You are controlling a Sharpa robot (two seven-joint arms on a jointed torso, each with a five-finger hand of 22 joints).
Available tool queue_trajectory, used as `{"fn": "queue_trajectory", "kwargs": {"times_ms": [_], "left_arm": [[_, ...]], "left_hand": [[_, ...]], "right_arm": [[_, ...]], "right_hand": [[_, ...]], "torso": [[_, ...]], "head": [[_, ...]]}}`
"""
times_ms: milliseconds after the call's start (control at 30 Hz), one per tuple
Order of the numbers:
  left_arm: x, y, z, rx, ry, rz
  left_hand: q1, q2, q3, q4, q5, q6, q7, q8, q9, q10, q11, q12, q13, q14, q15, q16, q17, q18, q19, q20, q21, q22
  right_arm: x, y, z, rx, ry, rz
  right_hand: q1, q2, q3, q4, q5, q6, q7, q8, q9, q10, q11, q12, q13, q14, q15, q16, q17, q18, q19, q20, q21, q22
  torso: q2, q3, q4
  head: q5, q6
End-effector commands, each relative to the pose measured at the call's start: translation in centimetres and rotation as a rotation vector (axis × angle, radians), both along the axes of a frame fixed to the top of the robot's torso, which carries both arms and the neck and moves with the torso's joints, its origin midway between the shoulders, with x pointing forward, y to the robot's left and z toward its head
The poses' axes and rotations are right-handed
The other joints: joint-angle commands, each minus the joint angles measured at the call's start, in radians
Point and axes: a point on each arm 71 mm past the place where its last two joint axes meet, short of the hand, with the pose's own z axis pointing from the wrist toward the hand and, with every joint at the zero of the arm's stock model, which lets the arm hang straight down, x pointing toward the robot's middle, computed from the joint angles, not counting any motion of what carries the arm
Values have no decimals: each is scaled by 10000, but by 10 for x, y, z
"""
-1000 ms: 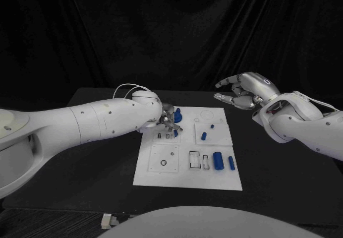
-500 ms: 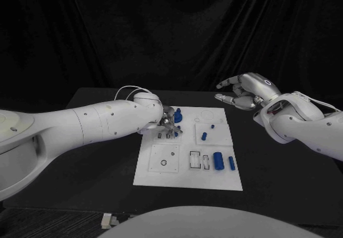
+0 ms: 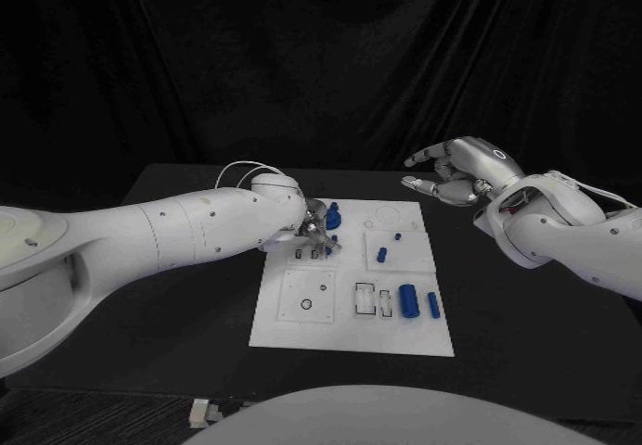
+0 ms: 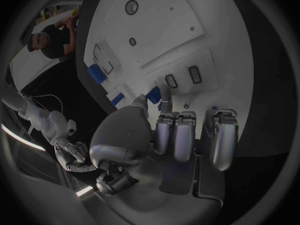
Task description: Assemble the parts on the task board
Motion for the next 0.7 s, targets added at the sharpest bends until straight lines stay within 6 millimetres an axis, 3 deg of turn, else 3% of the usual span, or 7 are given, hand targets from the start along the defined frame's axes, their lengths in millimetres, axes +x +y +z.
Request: {"fn": "queue_trajectory", "kwargs": {"times_ms": [33, 200, 700], "left_arm": [[-1, -3, -1, -168, 82, -211], [-2, -4, -1, -245, 69, -261], [-2, -2, -1, -365, 58, -314]], "left_hand": [[110, 4, 91, -21, 149, 87, -6, -130, -49, 1059, 82, 27, 2633, 1057, 80, 27, 2629, 102, 220, 67, -76, 2098], [157, -48, 146, -50, 348, 83, 20, -330, -118, 1059, 102, 27, 2633, 1057, 95, 27, 2629, 119, 163, 80, -127, 2065], [250, -137, 256, -121, 487, 20, 97, -695, -223, 1059, 171, 27, 2633, 1057, 157, 27, 2629, 176, -42, 127, -298, 1948]], "right_arm": [[0, -2, -2, -46, 151, -213], [1, -3, -2, -66, 193, -239], [1, -3, -3, -133, 318, -283]], "right_hand": [[-14, 77, 14, 25, -20, 61, 10, 38, -9, 971, 76, -33, 2494, 399, 50, -17, -15, 73, 46, 18, -54, 1423], [-14, 77, 14, 25, -20, 61, 10, 38, -9, 971, 76, -33, 2494, 399, 50, -17, -15, 73, 46, 18, -54, 1423], [-15, 87, 18, 23, -26, 69, 11, 40, -12, 957, 77, -46, 2467, 393, 53, -33, -41, 77, 40, 20, -77, 1417]], "torso": [[-2, 1, -7], [0, 0, -5], [-4, 0, -9]], "head": [[28, 2], [31, 2], [67, 2]]}}
